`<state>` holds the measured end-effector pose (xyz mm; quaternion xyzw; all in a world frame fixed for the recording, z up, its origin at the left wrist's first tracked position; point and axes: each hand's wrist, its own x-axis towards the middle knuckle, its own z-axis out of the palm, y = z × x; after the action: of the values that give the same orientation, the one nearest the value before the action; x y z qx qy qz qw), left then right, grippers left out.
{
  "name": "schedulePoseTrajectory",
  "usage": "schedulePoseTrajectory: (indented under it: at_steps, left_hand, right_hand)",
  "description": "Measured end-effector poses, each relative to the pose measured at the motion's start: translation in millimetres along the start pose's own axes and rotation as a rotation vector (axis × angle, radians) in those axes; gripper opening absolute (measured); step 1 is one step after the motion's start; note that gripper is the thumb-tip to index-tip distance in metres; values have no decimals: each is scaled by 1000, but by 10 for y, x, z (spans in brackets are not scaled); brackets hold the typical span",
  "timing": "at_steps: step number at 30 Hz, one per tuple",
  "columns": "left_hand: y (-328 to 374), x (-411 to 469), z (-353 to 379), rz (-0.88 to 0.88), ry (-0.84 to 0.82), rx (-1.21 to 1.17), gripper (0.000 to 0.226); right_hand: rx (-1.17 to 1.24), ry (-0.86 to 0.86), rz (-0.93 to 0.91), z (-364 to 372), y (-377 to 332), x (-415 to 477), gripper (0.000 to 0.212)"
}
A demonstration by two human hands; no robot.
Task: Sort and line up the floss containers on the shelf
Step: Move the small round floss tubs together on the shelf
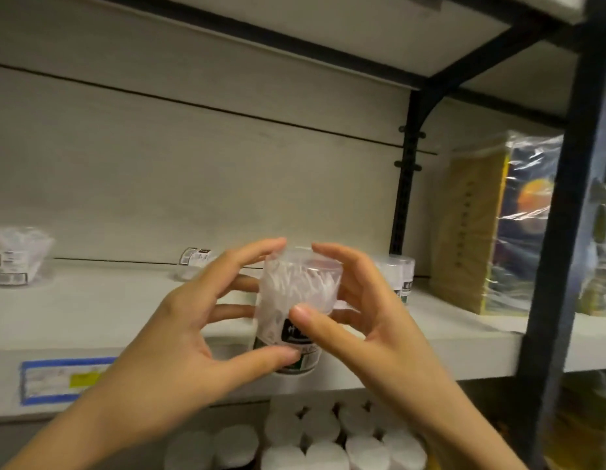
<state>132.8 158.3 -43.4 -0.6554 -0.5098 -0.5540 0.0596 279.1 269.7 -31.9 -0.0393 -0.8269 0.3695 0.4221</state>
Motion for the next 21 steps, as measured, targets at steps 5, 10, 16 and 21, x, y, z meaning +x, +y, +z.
schedulePoseTrajectory:
  at_steps: [5,10,16,21]
  left_hand:
    - [183,235,704,11,10,155,68]
    - [209,325,979,56,37,384,34]
    - [78,577,1356,-15,-100,449,38]
    - [-81,860,1789,-48,-229,561,46]
  right_hand:
    - [-84,24,-39,-820,230,-31,60]
    - [-171,126,56,-1528,571,122,77]
    - [-207,100,211,-1805,1118,267,71]
    - [-270,96,250,-1829,1383,304,62]
